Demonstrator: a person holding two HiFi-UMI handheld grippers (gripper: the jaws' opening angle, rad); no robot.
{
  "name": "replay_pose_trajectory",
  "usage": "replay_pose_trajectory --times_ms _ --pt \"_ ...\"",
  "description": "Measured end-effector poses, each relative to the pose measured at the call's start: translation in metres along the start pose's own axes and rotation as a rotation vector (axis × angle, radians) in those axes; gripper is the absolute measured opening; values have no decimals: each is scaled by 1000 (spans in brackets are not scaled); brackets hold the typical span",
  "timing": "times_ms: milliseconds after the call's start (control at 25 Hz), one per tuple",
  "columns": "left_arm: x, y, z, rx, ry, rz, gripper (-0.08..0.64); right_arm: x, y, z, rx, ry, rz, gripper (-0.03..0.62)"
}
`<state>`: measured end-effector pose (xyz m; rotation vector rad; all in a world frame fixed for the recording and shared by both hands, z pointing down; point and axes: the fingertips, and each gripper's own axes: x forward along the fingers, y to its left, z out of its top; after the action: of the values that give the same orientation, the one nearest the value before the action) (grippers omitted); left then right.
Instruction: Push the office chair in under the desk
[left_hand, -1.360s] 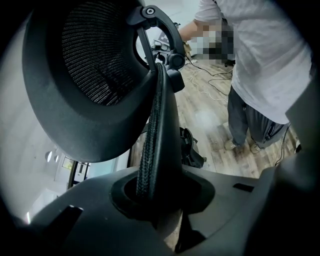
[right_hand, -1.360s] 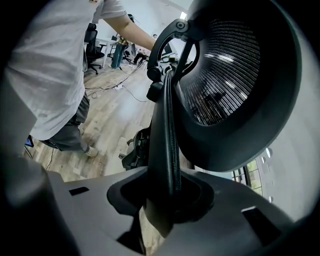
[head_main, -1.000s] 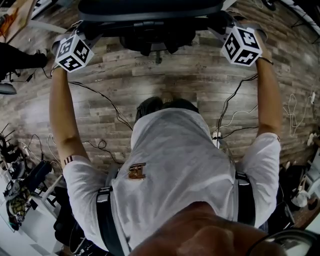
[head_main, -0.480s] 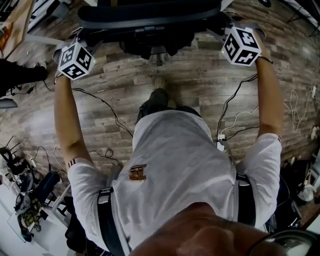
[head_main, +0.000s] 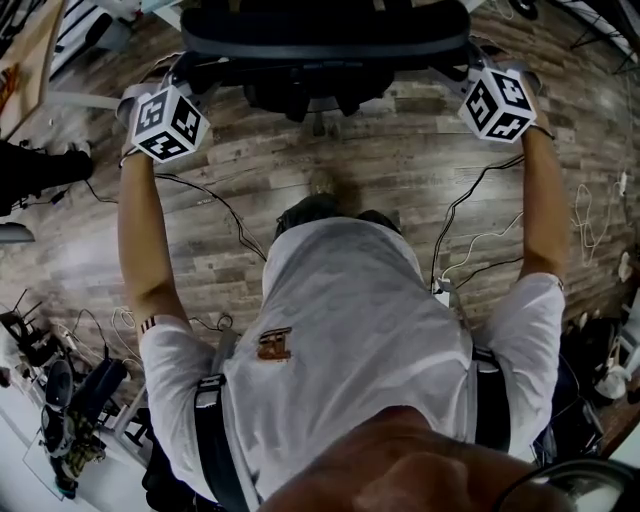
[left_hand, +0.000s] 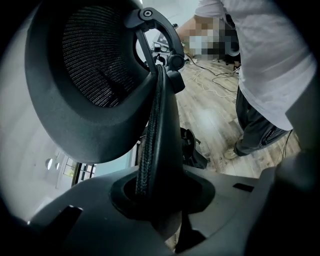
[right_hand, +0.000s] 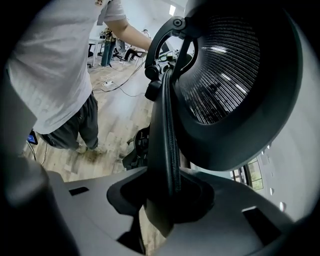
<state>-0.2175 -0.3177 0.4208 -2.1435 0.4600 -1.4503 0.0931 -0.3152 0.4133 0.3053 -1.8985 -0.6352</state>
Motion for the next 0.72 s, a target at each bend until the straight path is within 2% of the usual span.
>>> replay_pose_trajectory --times_ms 320,720 --pt "30 46 -2 24 -25 2 107 21 -43 -23 17 20 15 132" --pt "72 92 14 18 -7 -8 100 39 -94 -71 7 25 23 132"
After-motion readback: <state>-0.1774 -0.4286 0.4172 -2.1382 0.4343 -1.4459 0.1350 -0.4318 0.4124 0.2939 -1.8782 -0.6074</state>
